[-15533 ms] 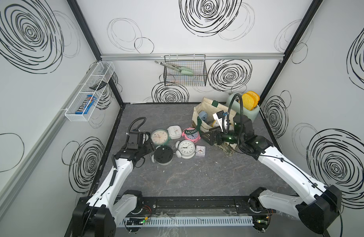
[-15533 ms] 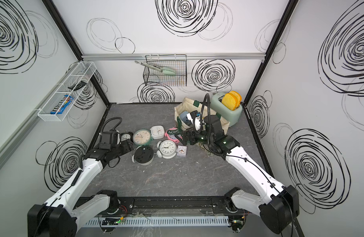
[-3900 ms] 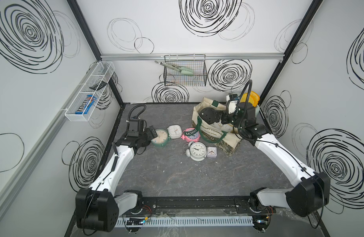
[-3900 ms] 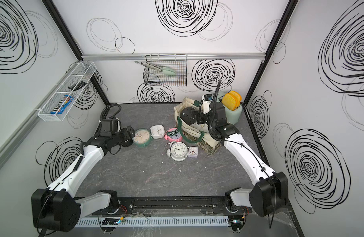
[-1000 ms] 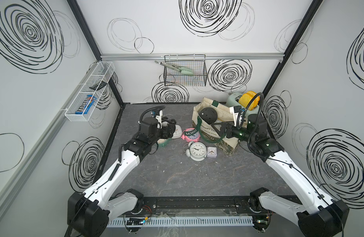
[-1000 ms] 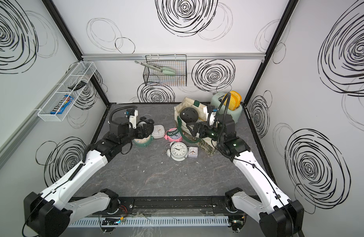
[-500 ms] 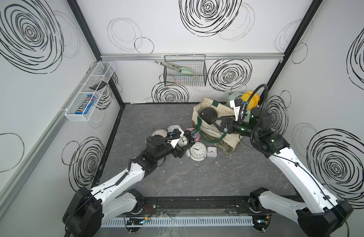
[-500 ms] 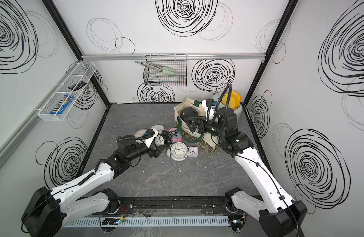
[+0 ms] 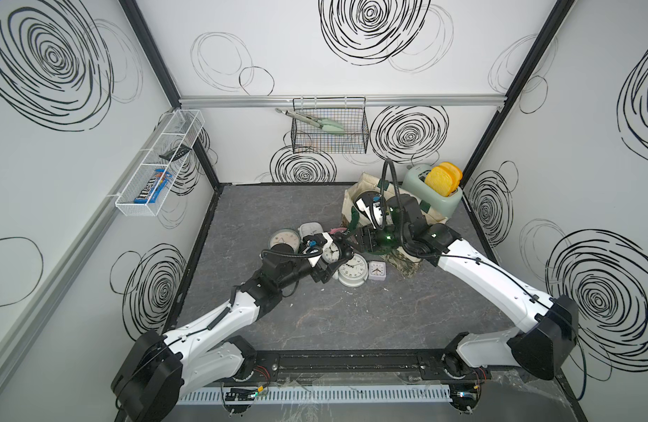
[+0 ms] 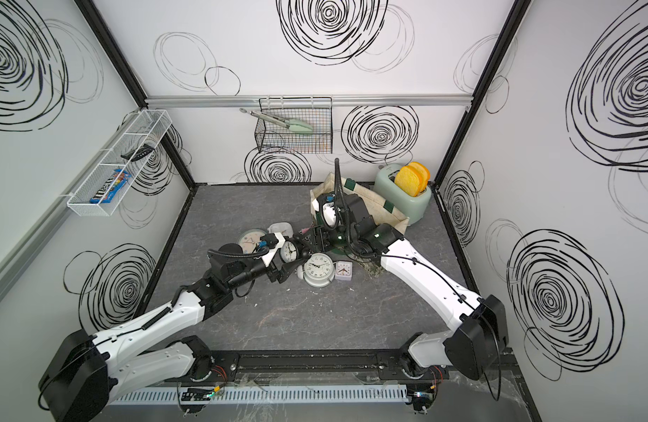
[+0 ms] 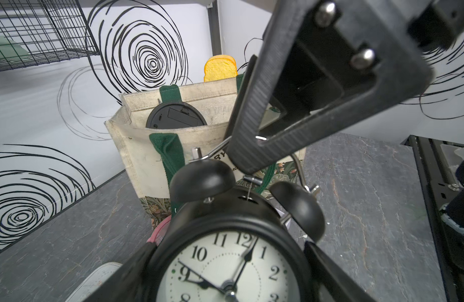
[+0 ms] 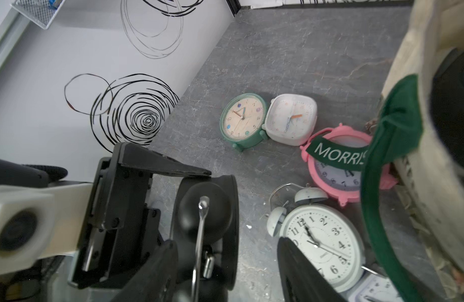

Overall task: Put the alarm clock into the canvas bag
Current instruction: Pick up the alarm from the center of the board.

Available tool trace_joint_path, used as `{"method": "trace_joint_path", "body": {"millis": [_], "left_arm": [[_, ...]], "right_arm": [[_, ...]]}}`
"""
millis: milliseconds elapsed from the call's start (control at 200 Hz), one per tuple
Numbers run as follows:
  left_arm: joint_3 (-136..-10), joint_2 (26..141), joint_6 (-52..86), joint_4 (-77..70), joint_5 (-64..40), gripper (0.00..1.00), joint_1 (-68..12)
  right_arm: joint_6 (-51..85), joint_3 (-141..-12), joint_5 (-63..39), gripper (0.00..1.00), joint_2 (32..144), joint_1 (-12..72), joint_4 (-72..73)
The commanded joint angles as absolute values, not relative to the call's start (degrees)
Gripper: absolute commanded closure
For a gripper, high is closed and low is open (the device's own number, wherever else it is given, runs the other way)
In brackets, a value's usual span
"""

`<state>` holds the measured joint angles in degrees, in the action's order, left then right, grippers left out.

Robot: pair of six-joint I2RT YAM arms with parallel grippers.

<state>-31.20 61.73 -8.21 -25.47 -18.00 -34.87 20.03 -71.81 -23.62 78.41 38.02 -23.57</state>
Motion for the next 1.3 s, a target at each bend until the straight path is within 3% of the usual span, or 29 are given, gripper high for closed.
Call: {"method": "trace_joint_path", "body": {"millis": [0,180,725,1066,1226,1296], "left_arm": [[-32.2,62.1,-9.2,-31.4,-18.3,0.3,-35.2],[-32.5,62.5,-9.1,-31.1,-17.7,0.3,-35.2],[-32.7,62.8,-8.7,-31.0,-16.5,0.3,-35.2],[-32.9,62.6,-8.5,-31.1,-16.1,0.3,-35.2],[-32.9,62.6,-8.4,-31.0,-16.1,0.3,-35.2],[-32.9,62.5,-8.3,-31.0,-15.8,0.29,-35.2]], "right_arm": [[19.9,-74.5,-23.9,0.52,78.3,38.7,-24.6],[20.7,-73.8,-24.2,0.66,78.2,38.7,-25.1],[21.4,-72.0,-23.5,0.84,78.2,38.8,-26.8],[22.1,-71.4,-23.8,0.88,78.6,39.1,-27.3],[22.7,-71.3,-24.5,1.0,78.4,39.3,-26.9],[22.5,-71.5,-24.6,1.0,78.3,39.2,-27.0]]}}
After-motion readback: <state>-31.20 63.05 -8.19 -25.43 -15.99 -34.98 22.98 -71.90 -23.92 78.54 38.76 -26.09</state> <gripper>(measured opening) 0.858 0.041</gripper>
